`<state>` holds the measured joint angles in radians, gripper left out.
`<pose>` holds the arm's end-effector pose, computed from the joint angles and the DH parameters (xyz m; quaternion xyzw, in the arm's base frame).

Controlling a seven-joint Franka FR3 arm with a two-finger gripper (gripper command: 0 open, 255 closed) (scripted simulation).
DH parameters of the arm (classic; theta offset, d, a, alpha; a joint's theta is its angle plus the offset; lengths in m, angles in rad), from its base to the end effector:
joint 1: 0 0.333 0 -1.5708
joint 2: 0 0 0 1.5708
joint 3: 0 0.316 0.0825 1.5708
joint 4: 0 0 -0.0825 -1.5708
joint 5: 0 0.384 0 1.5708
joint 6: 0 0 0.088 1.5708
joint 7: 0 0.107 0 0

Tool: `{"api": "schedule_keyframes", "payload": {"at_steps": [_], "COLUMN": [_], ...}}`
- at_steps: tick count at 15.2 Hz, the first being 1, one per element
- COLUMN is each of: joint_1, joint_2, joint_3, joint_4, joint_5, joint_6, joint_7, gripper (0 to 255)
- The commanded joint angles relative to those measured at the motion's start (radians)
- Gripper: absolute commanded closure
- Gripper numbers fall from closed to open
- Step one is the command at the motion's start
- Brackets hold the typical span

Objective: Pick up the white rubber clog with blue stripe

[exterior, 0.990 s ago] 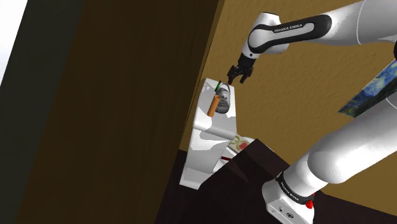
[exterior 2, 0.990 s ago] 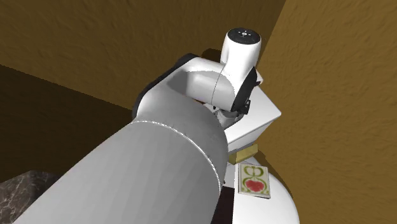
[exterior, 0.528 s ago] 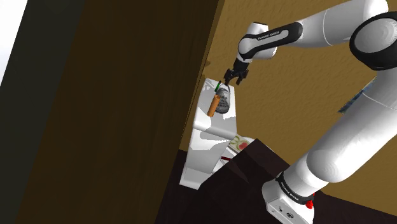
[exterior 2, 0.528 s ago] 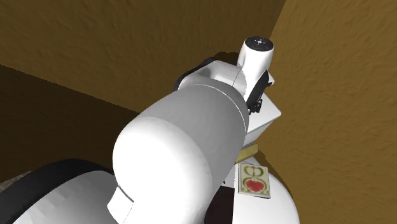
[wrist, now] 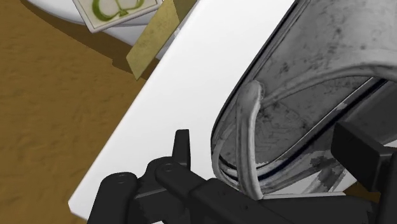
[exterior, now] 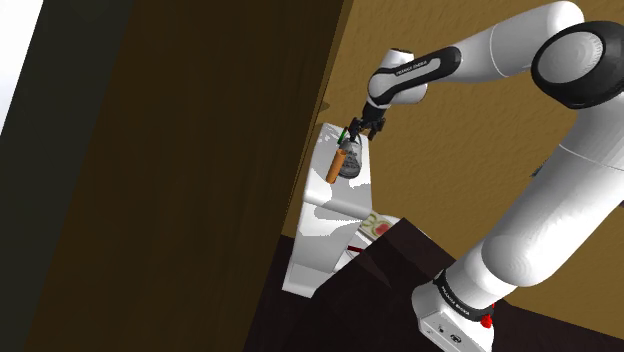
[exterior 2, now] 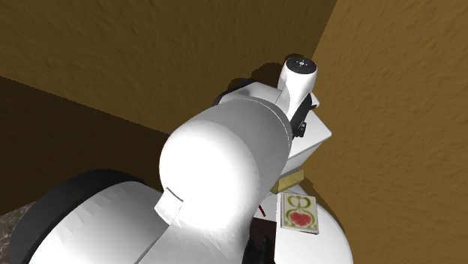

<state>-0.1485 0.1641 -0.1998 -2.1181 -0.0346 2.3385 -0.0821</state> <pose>0.5377 -0.1939 0.3430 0.9920 -0.1193 0.0227 0.0346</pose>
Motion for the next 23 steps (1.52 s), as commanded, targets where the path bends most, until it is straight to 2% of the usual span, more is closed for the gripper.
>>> {"api": "schedule_keyframes", "payload": {"at_steps": [1,10,23], "joint_1": [0.000,0.000,0.005], "joint_2": [0.002,0.003,-0.085], "joint_3": [0.000,0.000,-0.002], "joint_4": [-0.001,-0.002,0.075], "joint_5": [0.000,0.001,-0.016], "joint_6": [0.003,0.005,-0.158], "joint_7": [0.001,0.000,0.005], "gripper": [255,255,255]}}
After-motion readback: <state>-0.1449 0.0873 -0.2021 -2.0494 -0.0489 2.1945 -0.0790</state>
